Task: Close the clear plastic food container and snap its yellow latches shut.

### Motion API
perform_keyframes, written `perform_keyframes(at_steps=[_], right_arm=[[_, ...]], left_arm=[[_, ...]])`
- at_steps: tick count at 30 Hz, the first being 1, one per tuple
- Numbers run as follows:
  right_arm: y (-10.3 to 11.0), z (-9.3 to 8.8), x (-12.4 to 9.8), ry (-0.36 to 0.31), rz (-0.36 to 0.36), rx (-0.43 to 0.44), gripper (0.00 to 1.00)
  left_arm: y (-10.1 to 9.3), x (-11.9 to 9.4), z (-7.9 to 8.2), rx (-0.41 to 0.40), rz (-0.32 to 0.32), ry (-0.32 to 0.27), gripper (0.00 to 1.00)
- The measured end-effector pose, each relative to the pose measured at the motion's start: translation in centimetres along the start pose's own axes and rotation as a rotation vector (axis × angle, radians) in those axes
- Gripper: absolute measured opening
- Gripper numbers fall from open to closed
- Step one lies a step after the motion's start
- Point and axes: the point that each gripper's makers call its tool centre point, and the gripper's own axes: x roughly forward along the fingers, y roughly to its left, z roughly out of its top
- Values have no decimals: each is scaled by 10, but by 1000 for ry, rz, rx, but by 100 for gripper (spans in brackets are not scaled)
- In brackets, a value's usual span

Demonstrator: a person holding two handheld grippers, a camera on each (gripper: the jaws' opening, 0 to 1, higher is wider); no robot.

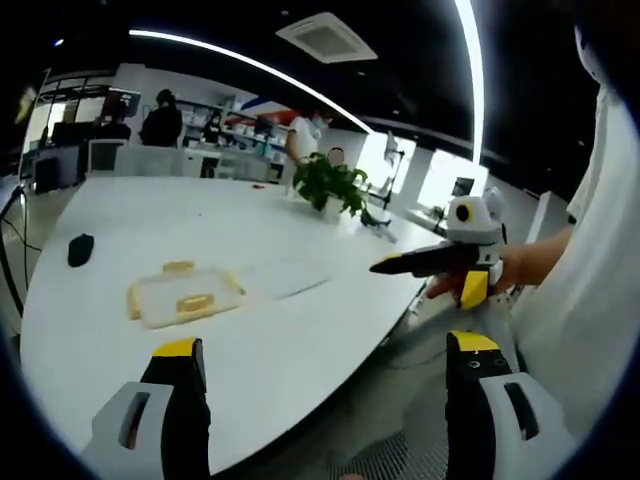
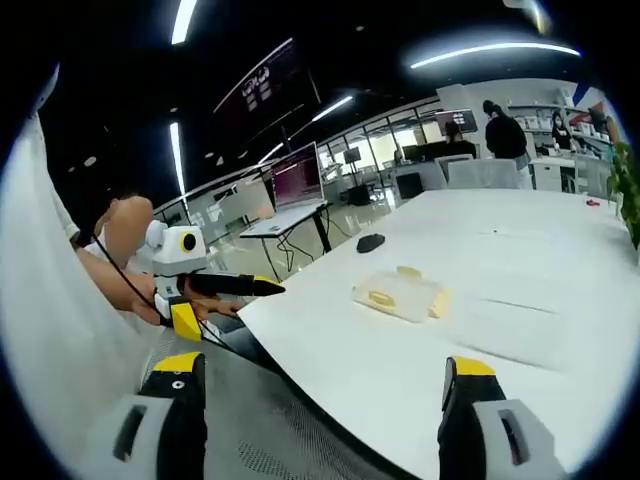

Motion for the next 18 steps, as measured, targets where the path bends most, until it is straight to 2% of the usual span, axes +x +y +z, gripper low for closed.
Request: perform_keyframes(at_steps=[18], right_arm=[[0, 0, 1, -1, 2, 0, 99]], left_arm=[[0, 0, -2, 7, 2, 6, 98]])
